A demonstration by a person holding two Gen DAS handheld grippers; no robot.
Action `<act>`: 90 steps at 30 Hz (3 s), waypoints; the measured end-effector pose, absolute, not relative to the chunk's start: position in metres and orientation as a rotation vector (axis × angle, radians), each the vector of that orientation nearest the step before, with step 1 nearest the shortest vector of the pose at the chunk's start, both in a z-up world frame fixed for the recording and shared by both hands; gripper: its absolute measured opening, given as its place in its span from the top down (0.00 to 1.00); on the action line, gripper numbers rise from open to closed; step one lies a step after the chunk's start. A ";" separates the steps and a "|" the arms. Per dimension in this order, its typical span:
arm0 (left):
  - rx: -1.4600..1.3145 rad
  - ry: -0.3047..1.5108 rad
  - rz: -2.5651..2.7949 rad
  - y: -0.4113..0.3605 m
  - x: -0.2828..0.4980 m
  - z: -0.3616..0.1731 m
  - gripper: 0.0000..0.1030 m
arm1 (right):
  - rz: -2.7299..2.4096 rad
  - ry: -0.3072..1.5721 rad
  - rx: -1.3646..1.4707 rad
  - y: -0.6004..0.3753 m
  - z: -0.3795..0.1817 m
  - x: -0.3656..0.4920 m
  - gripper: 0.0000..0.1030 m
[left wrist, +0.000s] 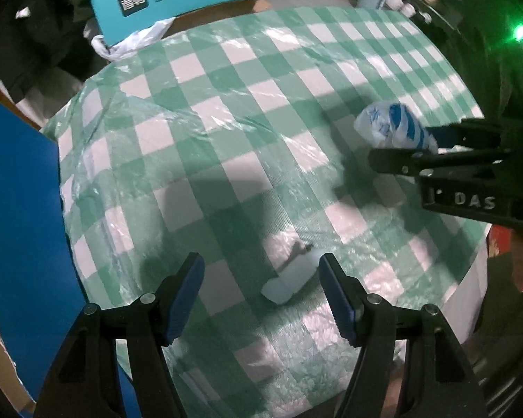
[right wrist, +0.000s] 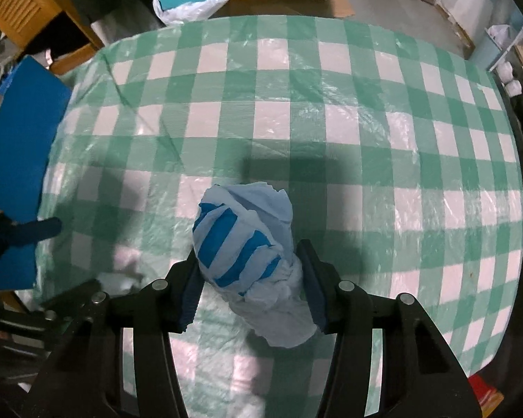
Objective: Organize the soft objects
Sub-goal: 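Grasp the blue-striped white bag with the right tool while the left tool approaches the small white item, then grasp the small white item with the left tool while the right tool holds the bag, then carry the white item with the left tool while the right tool carries the bag over the box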
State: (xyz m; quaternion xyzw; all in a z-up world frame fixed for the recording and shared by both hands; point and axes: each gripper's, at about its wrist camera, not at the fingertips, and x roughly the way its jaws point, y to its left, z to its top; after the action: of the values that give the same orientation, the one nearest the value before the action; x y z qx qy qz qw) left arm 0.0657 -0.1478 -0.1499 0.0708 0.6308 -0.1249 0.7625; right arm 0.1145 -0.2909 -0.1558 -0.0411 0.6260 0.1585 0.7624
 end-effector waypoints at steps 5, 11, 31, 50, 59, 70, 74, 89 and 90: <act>0.150 1.388 -0.294 -0.152 0.061 -0.156 0.33 | 0.342 1.367 -0.084 -0.294 -0.154 0.102 0.50; 0.156 1.397 -0.309 -0.156 0.057 -0.163 0.33 | 0.344 1.373 -0.083 -0.294 -0.152 0.105 0.50; 0.203 1.416 -0.343 -0.168 0.054 -0.182 0.70 | 0.359 1.372 -0.085 -0.288 -0.154 0.101 0.50; 0.162 1.337 -0.305 -0.151 0.051 -0.148 0.84 | 0.383 1.322 -0.081 -0.282 -0.129 0.097 0.50; 0.143 1.246 -0.263 -0.147 0.049 -0.111 0.84 | 0.408 1.260 -0.087 -0.277 -0.102 0.091 0.50; 0.130 1.159 -0.221 -0.132 0.040 -0.072 0.84 | 0.450 1.188 -0.096 -0.263 -0.068 0.078 0.50; 0.118 1.140 -0.212 -0.125 0.036 -0.062 0.84 | 0.468 1.164 -0.099 -0.257 -0.056 0.074 0.50; 0.065 1.091 -0.159 -0.089 0.021 -0.038 0.84 | 0.513 1.129 -0.129 -0.216 -0.035 0.069 0.50; 0.060 1.089 -0.153 -0.085 0.020 -0.037 0.84 | 0.517 1.129 -0.131 -0.212 -0.034 0.069 0.50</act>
State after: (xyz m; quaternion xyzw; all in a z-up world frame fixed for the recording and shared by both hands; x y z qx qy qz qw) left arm 0.0198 -0.0845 -0.0369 0.0284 0.5173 -0.0725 0.8522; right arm 0.0689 -0.2124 -0.0343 -0.0614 0.5285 0.2421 0.8113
